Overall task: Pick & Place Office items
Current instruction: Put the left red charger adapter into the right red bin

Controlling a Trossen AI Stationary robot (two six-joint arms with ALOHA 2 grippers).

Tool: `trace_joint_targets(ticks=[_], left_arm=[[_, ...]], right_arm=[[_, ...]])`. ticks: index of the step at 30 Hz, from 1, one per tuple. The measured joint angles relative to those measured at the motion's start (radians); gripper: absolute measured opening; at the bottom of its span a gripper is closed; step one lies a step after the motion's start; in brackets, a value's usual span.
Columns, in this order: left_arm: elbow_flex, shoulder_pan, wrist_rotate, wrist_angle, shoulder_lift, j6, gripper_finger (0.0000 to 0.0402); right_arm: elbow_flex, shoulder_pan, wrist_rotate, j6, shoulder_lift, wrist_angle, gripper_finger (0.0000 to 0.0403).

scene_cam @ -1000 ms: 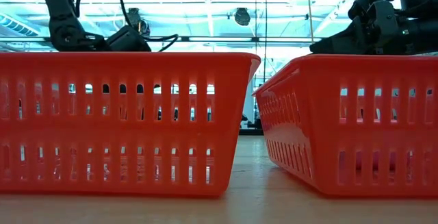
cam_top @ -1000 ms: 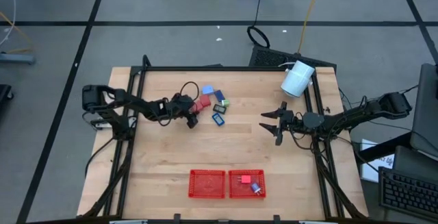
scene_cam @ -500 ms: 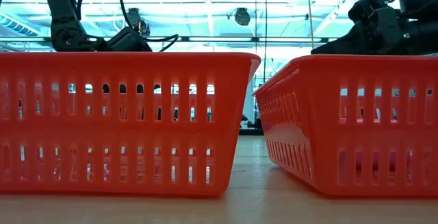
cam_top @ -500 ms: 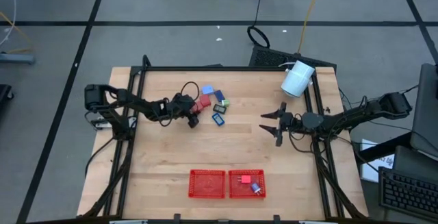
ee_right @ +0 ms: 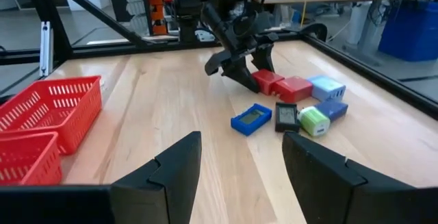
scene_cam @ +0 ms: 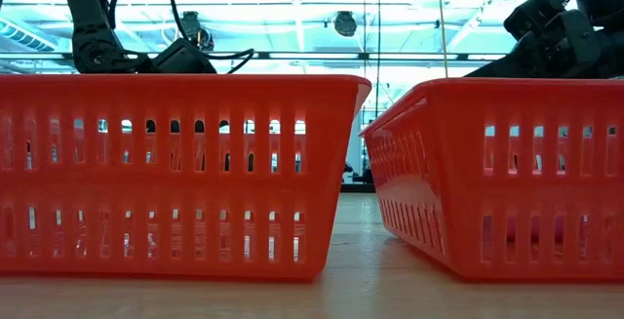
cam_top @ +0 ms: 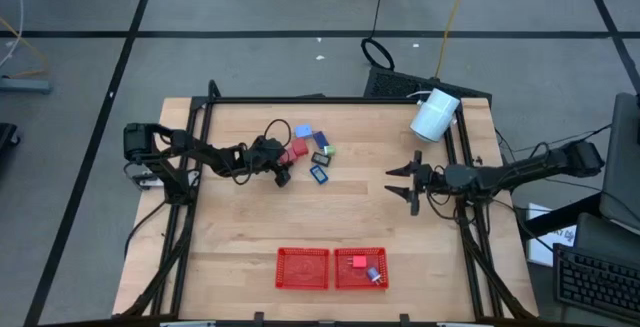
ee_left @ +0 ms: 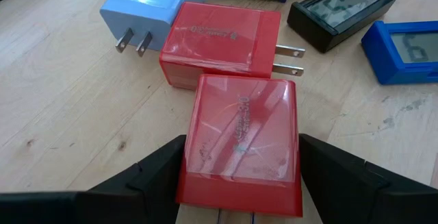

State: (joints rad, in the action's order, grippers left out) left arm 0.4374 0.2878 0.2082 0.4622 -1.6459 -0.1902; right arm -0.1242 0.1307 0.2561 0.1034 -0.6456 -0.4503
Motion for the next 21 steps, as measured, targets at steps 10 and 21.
trace_joint_targets(ticks=[10, 21], left_arm=[[-0.001, 0.000, 0.000, -0.001, 0.000, -0.006, 0.0271], [-0.001, -0.008, -0.021, -0.003, -0.001, 0.066, 0.0241]], right_arm=[[0.000, 0.000, -0.005, 0.058, 0.193, 0.294, 0.0196], [0.000, 0.000, 0.002, 0.065, 0.271, 0.330, 0.0196]])
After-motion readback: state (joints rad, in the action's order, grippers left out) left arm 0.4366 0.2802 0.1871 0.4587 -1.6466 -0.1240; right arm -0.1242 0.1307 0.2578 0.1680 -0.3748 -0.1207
